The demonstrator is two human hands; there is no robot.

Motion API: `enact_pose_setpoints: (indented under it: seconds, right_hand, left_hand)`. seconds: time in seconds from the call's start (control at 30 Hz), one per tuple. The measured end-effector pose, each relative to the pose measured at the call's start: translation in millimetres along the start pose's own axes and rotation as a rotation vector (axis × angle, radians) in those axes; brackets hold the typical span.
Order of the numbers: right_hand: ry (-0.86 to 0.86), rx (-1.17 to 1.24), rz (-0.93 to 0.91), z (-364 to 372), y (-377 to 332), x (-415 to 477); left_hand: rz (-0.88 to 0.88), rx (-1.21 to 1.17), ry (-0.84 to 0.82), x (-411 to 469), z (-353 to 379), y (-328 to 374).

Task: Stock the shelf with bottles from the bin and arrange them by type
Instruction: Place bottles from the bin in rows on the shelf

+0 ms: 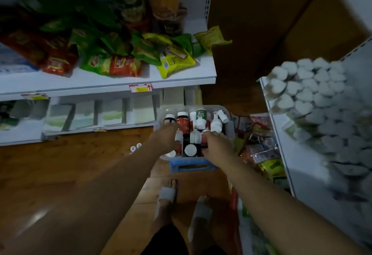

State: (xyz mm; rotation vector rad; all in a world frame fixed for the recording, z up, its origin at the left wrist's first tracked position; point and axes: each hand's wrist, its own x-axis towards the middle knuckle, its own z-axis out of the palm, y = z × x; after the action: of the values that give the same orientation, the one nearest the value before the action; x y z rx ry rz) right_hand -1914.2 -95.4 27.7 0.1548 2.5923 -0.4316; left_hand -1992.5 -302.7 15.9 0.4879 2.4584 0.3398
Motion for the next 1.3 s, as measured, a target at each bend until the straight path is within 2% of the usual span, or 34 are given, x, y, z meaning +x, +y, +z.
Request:
enact_pose_setpoints:
  seconds: [0.17,0.3,0.4,0.57,0.67,0.8,0.87,0.97,1.1,1.2,1.3]
  right_hand:
    - [-0.110,0.001,0.078,47,6,58]
    - [-0.036,-0.073,0.085,57,6,86]
    - [-0.047,-0.104,0.075,54,6,94]
    - [-0.028,-0.075,0.095,40,5,78]
    - [0.041,0.242,0.159,20,4,58]
    - [0.196,1.023,0.233,-36,-14,11]
    - [0.332,1.266,0.236,-70,-24,-20]
    - [0.511,1.555,0.225,-122,-38,-72]
    - [0.729,1.697,0.250,-179,-48,-163]
    - [0.969,1.759,0.240,-198,-48,-230]
    - [1.144,1.780,0.250,-208,-49,-293]
  left_hand:
    - [0.097,0.119,-0.155,52,27,-29]
    - [0.139,0.084,-0.149,67,27,-38]
    - [0.118,-0.164,-0.119,68,19,-43]
    - [0.023,-0.722,0.080,56,-13,-48]
    - [0.001,-1.002,0.107,43,-40,-43]
    - [0.024,-1.262,0.025,22,-85,-13]
    - [0.041,-1.386,0.010,8,-111,14]
    - [0.169,-1.469,-0.082,-21,-150,67]
    - [0.343,-1.489,-0.282,-62,-179,149]
    - [0.465,-1.492,-0.494,-102,-190,211]
    - [0.561,-1.454,-0.607,-146,-193,265]
